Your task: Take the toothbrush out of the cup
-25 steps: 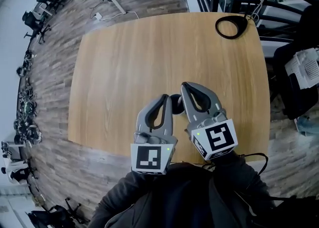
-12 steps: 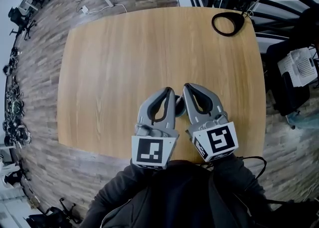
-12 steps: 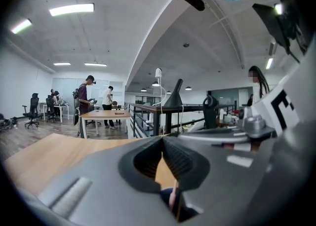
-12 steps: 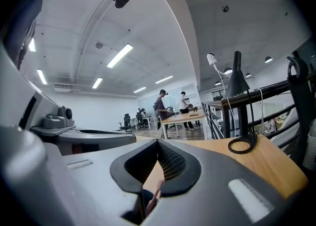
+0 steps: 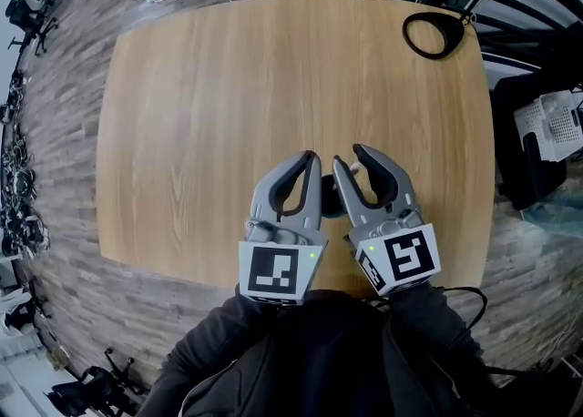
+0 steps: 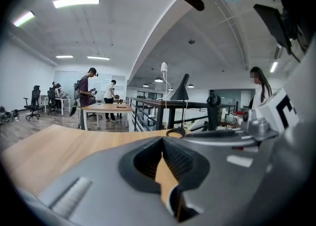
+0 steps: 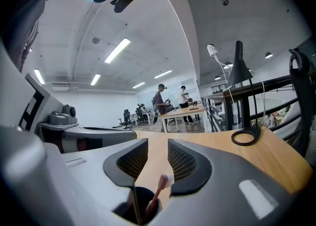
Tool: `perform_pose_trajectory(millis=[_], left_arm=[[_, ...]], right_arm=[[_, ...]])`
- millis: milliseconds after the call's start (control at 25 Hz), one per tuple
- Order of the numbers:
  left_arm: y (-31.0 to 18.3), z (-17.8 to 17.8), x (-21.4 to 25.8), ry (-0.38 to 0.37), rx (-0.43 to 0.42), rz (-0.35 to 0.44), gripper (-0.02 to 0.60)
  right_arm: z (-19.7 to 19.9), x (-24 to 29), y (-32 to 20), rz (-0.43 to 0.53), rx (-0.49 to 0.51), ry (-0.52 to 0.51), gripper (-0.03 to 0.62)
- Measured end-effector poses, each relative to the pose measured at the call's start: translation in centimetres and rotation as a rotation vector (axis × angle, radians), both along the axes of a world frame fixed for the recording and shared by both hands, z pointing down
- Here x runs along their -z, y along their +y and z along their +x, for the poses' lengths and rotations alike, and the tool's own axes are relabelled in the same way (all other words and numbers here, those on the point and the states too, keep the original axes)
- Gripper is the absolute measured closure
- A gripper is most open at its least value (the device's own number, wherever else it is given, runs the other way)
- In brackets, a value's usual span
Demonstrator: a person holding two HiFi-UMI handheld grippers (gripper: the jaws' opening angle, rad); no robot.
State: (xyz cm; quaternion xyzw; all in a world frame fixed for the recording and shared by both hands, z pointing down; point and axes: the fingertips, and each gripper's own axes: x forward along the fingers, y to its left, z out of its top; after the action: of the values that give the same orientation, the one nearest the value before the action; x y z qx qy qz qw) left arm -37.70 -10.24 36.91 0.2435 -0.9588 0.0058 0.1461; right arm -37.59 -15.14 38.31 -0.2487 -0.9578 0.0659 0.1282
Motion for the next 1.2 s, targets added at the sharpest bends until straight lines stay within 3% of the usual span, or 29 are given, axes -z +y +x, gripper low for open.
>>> perform_pose_trajectory(millis=[320,680,1200], left_arm=[[-0.1,-0.3,-2.9,0.079,-0.024,-0.002,0.574],[-0.1,-1.7,-5.4,0.116,-0.034,0.012,0.574],[-1.0,-1.6,-5.6,0.123,-0.052,0.012,0.574]], right_arm=[[0.1,-3.1,-0.4,0.010,-0.019,0.085,0.468],[0.7,-7.1,-0.1,0.022,0.002,0.188,0.476],[1.2,-7.6,0.0,0.005,0.027,0.210,0.511]])
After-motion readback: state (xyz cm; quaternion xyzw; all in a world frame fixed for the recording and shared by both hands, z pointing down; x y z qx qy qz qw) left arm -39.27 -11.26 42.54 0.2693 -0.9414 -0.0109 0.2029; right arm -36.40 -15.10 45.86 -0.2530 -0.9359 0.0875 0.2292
